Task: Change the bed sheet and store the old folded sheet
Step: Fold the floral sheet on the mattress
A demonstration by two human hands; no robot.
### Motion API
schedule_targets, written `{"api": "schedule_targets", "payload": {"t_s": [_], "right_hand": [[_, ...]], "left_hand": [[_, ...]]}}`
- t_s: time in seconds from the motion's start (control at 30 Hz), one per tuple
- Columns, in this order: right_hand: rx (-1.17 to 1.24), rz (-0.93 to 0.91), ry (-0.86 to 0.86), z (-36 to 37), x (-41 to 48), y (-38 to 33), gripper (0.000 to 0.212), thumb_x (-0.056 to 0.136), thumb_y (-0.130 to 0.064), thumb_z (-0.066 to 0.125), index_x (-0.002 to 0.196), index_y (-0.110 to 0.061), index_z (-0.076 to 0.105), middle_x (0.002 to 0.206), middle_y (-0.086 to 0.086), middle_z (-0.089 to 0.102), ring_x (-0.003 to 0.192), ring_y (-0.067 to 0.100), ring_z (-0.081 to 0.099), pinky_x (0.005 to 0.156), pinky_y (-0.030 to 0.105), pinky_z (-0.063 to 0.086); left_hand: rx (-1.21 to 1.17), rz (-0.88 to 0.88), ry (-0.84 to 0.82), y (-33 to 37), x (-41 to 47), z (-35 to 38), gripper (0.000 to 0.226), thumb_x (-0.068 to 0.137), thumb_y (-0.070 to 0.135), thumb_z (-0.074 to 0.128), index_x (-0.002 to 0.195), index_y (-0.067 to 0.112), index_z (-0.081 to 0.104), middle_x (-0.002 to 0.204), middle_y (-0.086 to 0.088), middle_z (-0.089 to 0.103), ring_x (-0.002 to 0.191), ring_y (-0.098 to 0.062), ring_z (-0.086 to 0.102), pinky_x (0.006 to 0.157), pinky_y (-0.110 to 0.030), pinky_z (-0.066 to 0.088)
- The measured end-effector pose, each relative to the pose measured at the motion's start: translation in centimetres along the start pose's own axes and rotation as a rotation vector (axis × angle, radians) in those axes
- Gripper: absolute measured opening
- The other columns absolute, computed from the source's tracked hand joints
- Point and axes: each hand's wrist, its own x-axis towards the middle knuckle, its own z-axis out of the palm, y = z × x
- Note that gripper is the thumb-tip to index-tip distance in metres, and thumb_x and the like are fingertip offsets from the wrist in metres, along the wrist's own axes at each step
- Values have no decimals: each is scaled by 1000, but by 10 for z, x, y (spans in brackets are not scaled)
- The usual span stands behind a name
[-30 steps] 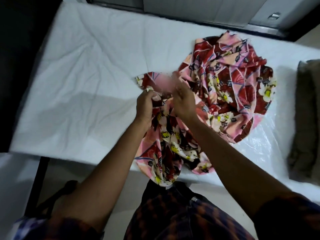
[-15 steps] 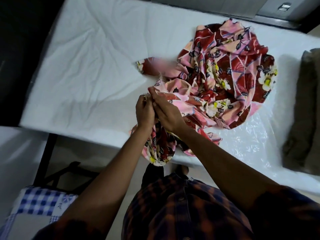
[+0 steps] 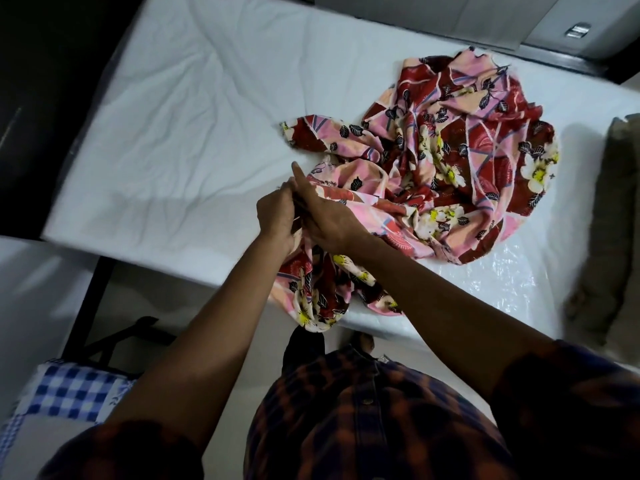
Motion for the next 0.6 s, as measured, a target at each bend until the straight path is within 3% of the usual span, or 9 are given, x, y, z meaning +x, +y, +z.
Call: {"api": "schedule_targets", "payload": {"t_s": [0.1, 0.23, 0.33, 0.43, 0.47, 0.5, 0.53, 0.6], "right_hand": [[125, 54, 95, 4, -2, -3, 88, 91, -4, 44, 160, -30, -4, 114, 16, 69, 83, 30, 69, 69, 45, 57], [224, 95, 247, 3, -8, -5, 91, 90, 2, 49, 159, -31, 0, 143, 11, 55, 110, 32, 65, 83, 44, 57], [308, 144, 308, -1, -10, -3, 93, 88, 0, 55, 160, -26, 3, 149, -5, 48, 115, 28, 65, 86, 46, 57], [401, 222, 359, -3, -4, 3, 101, 80, 8, 59, 161, -20, 5, 124, -25, 58, 114, 6, 62, 91, 38, 55], [412, 237, 380, -4, -2, 2, 101, 79, 9, 59, 161, -20, 7, 129, -27, 54, 120, -5, 54, 97, 35, 53], [413, 244, 408, -4, -1, 1, 99, 80, 9, 59, 160, -21, 10, 141, -24, 48, 126, -10, 46, 100, 33, 50], [392, 251, 453, -5, -1, 0, 97, 81, 8, 59, 160, -23, 12, 150, -14, 44, 130, -5, 44, 100, 32, 49], [300, 267, 533, -5, -2, 4, 95, 83, 6, 60, 158, -28, 14, 155, 4, 40, 127, 18, 53, 86, 32, 53]], "left_hand": [[48, 1, -7, 6, 3, 8, 24, 87, 30, 71, 95, 8, 76, 95, -9, 77, 91, -27, 74, 82, -48, 61], [-28, -32, -99, 8, 3, 19, 32, 83, 32, 79, 103, 7, 76, 98, -7, 78, 92, -26, 75, 84, -44, 61], [-59, -71, -211, 6, 5, 21, 35, 84, 36, 79, 102, 6, 76, 100, -9, 77, 93, -26, 75, 84, -39, 60], [-81, -96, -276, 6, 7, 21, 27, 89, 31, 74, 97, 6, 75, 88, -10, 75, 81, -24, 73, 70, -32, 57], [-78, -91, -278, 8, 7, 21, 24, 90, 28, 73, 99, 6, 75, 87, -11, 75, 79, -24, 72, 67, -31, 56], [-84, -78, -268, 11, 9, 22, 24, 90, 25, 73, 102, 4, 75, 88, -12, 75, 78, -24, 72, 65, -30, 56], [-79, -51, -246, 16, 9, 23, 24, 90, 22, 73, 104, 2, 74, 91, -14, 75, 78, -26, 72, 64, -30, 57], [-20, 29, -189, 27, 13, 26, 15, 89, 18, 74, 97, 5, 76, 89, -13, 75, 76, -27, 72, 62, -32, 57]]}}
